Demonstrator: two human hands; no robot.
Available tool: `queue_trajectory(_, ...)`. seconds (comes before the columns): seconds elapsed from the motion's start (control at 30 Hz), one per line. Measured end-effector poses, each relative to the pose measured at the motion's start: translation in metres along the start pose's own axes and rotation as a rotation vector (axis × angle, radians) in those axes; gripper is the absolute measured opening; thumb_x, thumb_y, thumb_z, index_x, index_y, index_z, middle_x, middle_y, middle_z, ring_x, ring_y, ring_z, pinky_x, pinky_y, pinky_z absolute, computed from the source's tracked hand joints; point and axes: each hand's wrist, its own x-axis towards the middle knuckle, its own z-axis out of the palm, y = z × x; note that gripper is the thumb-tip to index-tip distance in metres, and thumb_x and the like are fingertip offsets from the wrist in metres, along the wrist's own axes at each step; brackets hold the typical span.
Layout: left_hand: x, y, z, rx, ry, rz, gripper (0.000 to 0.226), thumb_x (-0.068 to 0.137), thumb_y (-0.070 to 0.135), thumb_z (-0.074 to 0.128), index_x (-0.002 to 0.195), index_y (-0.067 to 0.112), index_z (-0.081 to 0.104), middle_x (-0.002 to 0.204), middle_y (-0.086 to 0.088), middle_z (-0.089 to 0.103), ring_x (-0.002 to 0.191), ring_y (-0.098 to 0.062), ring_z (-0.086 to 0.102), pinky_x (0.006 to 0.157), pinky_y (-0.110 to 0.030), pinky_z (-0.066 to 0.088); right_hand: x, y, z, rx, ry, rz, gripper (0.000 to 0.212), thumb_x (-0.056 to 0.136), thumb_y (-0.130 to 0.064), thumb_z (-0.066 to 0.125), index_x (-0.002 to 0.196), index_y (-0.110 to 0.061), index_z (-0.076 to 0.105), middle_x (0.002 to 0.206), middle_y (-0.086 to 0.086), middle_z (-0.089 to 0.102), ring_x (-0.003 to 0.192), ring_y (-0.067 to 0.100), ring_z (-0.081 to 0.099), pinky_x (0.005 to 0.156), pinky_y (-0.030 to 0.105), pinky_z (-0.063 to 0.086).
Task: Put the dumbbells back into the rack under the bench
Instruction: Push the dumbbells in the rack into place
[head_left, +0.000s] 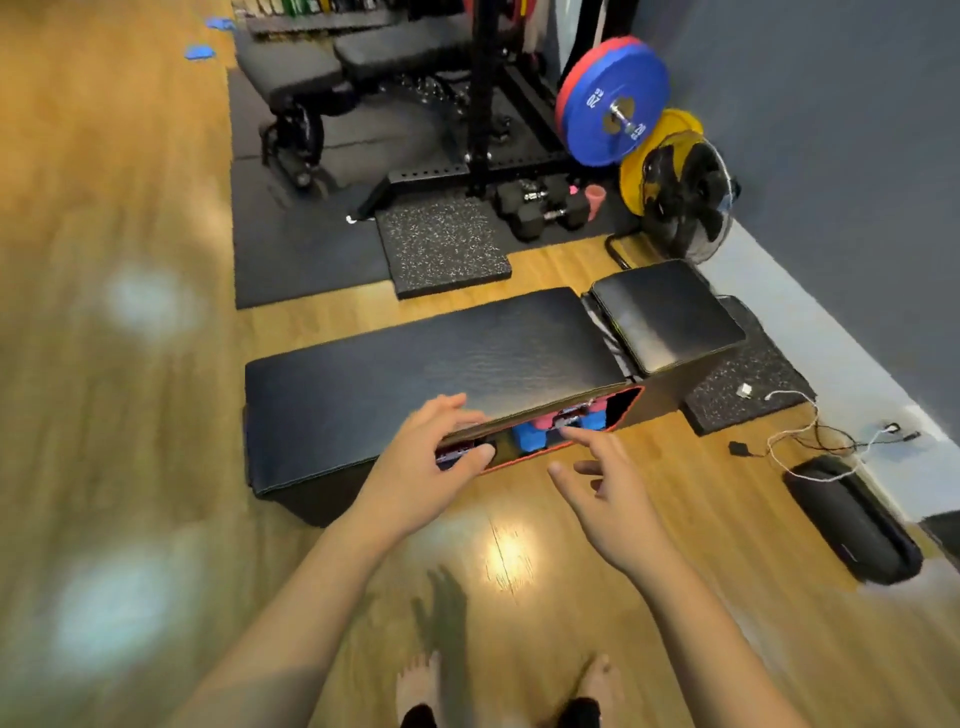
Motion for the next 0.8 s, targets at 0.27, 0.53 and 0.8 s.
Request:
queue_trajectory(0.27, 0.061, -0.034, 0.074, 0.062, 0.211, -0.079, 0.041, 0.089, 0.058, 0.057, 0.126, 0.041, 0.059, 0.141, 0.027, 0.047, 0.138, 0.010, 0.028, 0.106, -0.013, 0.024, 0.112, 0.080, 0.026, 0.020, -0.229, -0.163, 0.031, 0.092, -0.035, 0.066, 0.121, -0.041, 0.055, 0.117, -0.028, 0.048, 0.106, 0.002, 0.055, 0.085, 0.017, 0.043)
queue_trajectory(0.53, 0.101, -0.190, 0.185, 0.093, 0.313, -0.140, 0.024, 0.090, 0.050, 0.055, 0.075, 0.032, 0.060, 0.082, 0.015, 0.060, 0.086, -0.006, 0.058, 0.076, -0.029, 0.046, 0.178, 0.241, 0.133, -0.060, -0.286, -0.184, 0.019, 0.094, -0.039, 0.063, 0.112, -0.039, 0.061, 0.111, -0.031, 0.051, 0.106, -0.007, 0.052, 0.076, 0.007, 0.040)
queue_trajectory(0.8, 0.114, -0.385, 0.315, 0.336, 0.354, -0.114, 0.027, 0.089, 0.029, 0.066, 0.114, 0.018, 0.065, 0.107, 0.008, 0.060, 0.109, -0.014, 0.053, 0.093, -0.037, 0.049, 0.244, 0.421, 0.274, -0.243, -0.160, -0.256, 0.032, 0.090, -0.036, 0.069, 0.119, -0.021, 0.068, 0.136, -0.003, 0.057, 0.126, 0.021, 0.047, 0.106, 0.034, 0.036)
